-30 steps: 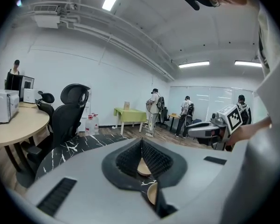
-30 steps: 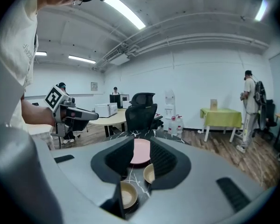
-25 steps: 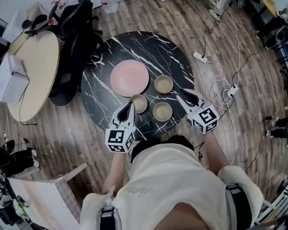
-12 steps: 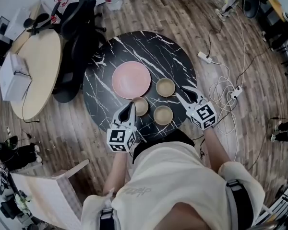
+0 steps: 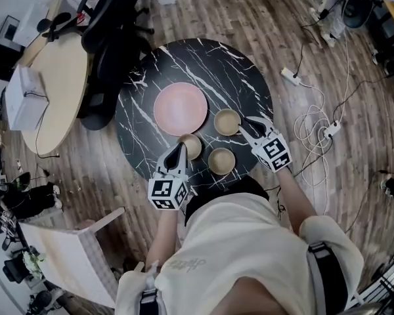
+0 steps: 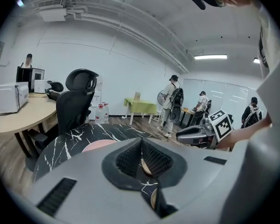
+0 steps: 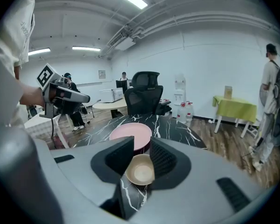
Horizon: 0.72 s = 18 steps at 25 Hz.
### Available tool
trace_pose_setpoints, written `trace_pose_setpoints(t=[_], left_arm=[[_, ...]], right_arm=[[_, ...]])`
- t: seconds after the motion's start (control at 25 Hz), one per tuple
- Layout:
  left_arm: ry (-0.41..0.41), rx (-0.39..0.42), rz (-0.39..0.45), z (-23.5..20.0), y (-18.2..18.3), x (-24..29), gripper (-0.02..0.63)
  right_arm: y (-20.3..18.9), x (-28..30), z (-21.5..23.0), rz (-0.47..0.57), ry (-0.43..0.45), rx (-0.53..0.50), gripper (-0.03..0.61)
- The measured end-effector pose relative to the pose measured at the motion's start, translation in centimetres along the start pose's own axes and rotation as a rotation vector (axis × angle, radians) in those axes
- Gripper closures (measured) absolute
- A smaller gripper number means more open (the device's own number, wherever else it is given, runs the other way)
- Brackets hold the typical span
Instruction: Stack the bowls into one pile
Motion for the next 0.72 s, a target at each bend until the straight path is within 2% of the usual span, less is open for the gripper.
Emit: trace_pose_setpoints(t=[0.32, 0.72], left_arm=[[0.056, -0.029, -0.049, 0.4, -1.7, 0.9, 0.594], [0.06, -0.059, -0.097, 0.9, -3.6, 2.7, 0.594]], right_arm=[[-1.6, 2.9, 1.8, -0.061, 0.042, 0.005, 0.477], [-4.7, 7.3, 4.9, -0.138, 0.034, 0.042, 0.477]])
Point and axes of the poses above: the fingertips, and each gripper's own axes: x forward along the fingers, z to its right, y out of its top, the point moved 6 cm from there along -x, backward along the fingers, and after that the axes turned 9 degrees about x, right-handed, at the moved point
